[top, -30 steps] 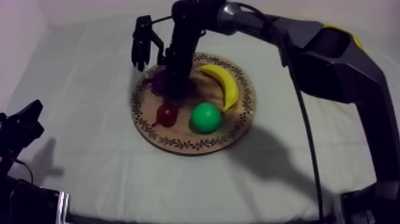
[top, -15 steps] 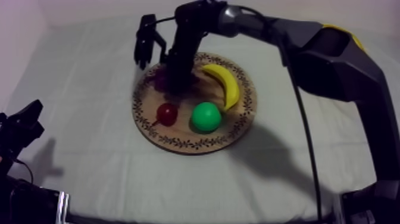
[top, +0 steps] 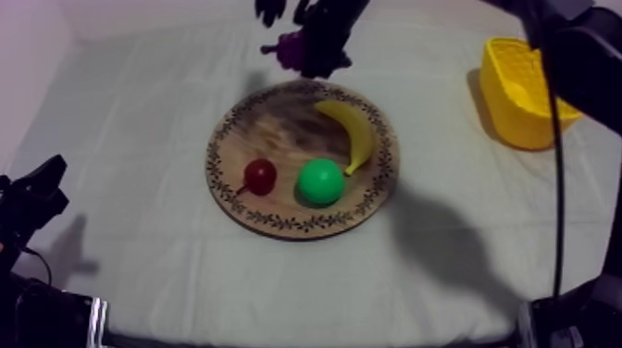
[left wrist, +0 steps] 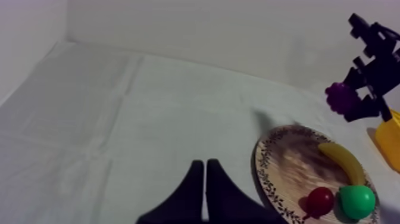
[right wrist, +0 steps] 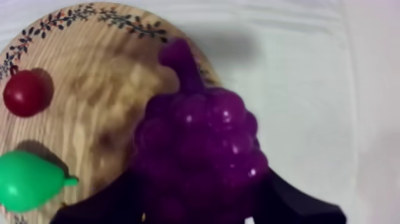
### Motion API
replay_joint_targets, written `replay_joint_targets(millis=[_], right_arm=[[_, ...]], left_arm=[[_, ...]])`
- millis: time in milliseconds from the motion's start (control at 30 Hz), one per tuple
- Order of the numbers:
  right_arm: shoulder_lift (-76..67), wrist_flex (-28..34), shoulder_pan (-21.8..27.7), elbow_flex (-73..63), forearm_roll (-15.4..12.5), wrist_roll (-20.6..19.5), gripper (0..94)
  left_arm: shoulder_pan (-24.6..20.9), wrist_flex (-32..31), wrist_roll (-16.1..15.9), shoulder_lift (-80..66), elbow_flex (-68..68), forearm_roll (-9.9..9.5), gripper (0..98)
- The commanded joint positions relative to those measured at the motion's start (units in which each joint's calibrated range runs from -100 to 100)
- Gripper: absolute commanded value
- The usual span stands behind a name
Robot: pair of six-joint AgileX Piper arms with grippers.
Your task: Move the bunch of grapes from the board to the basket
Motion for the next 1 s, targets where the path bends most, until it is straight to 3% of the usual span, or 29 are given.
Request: replay_joint_targets(millis=[0,333,967], right_arm=[[-4.50,-1.82,1.00,3.25,0.30,-0.54,22.3],[-18.59,-9.44,4.34,17.76,1.82,-4.89,22.2],[-36.65,-22.97,14.60,34.80,9.77,-21.29,21.8]], left_arm=[[-0.03,0.01,0.00,0.00,-0.03,0.02,0.1],[-0.03,0.01,0.00,0.00,-0.03,0.02,0.1],[-0.03,0.01,0.00,0.00,-0.03,0.02,0.1]])
